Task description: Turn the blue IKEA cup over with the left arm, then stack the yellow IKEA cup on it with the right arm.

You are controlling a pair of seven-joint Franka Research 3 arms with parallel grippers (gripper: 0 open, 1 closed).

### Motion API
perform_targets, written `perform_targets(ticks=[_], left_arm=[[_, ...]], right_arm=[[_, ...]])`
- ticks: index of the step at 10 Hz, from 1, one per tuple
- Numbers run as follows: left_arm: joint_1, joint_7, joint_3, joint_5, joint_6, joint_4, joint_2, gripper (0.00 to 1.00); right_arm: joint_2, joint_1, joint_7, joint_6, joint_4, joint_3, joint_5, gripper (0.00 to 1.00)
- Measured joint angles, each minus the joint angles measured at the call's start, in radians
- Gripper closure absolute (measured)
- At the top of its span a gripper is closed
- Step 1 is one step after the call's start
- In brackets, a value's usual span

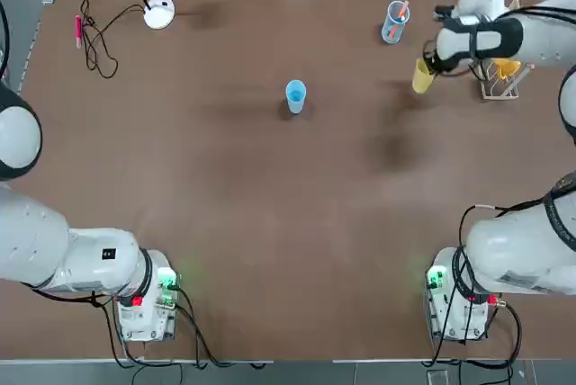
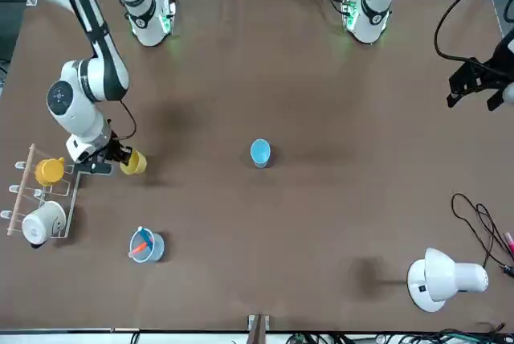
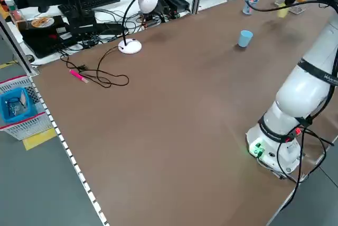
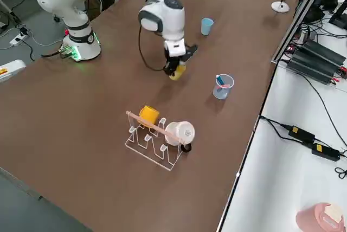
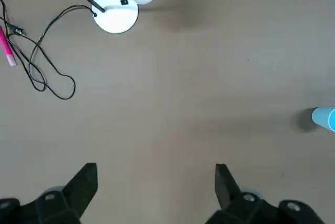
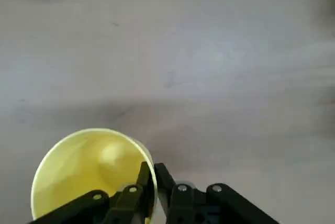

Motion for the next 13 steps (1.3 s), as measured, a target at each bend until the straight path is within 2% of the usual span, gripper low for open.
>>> perform_targets(ticks=[2, 3, 10, 13], left_arm=[[0.0, 0.0, 0.0, 0.0, 0.0, 0.0, 0.0, 0.01], [0.0, 0.0, 0.0, 0.0, 0.0, 0.0, 0.0, 0.01], [0.0, 0.0, 0.0, 0.0, 0.0, 0.0, 0.0, 0.01], [0.0, 0.0, 0.0, 0.0, 0.0, 0.0, 0.0, 0.01]], right_arm=[[-0.025, 0.083, 0.129, -0.13, 0.105, 0.038, 0.0, 0.92], [-0.028, 0.114, 0.186, -0.143, 0.136, 0.051, 0.0, 0.92], [-0.005, 0.357, 0.515, -0.146, 0.274, 0.084, -0.001, 0.92], [0.082, 0.422, 0.703, -0.147, 0.377, 0.115, -0.078, 0.92]])
